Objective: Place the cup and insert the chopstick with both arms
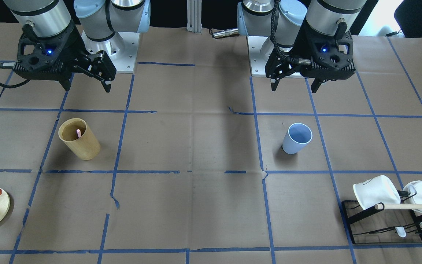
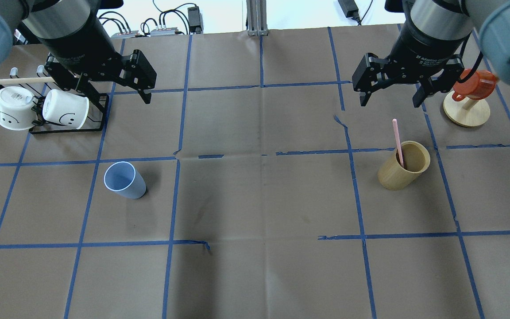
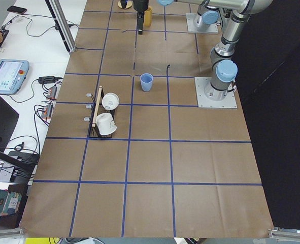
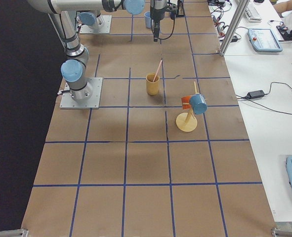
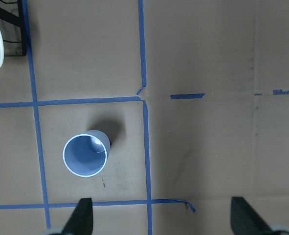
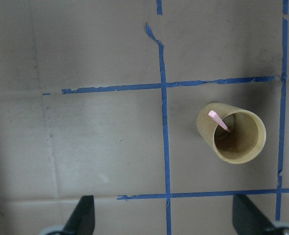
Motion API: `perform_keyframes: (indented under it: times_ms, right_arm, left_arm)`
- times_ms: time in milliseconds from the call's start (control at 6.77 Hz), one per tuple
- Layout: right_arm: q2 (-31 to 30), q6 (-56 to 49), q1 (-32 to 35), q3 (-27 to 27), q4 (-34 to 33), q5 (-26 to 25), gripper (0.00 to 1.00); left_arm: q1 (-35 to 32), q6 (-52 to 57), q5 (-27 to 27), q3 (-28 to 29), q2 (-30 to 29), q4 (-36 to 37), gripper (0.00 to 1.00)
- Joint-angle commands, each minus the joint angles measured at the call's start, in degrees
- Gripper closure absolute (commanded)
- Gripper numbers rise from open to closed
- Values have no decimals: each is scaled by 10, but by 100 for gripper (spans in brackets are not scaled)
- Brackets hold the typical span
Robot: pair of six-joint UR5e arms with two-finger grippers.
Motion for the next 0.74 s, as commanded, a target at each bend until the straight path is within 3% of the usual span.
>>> perform_keyframes:
  times_ms: [0,591]
  right_arm:
    - [0,-1,0,0,-1,0,0]
    - [0,-12,0,5,-5,0,0]
  left_arm:
    - [0,1,0,0,-1,0,0]
    - [0,6,3,0,-7,0,0]
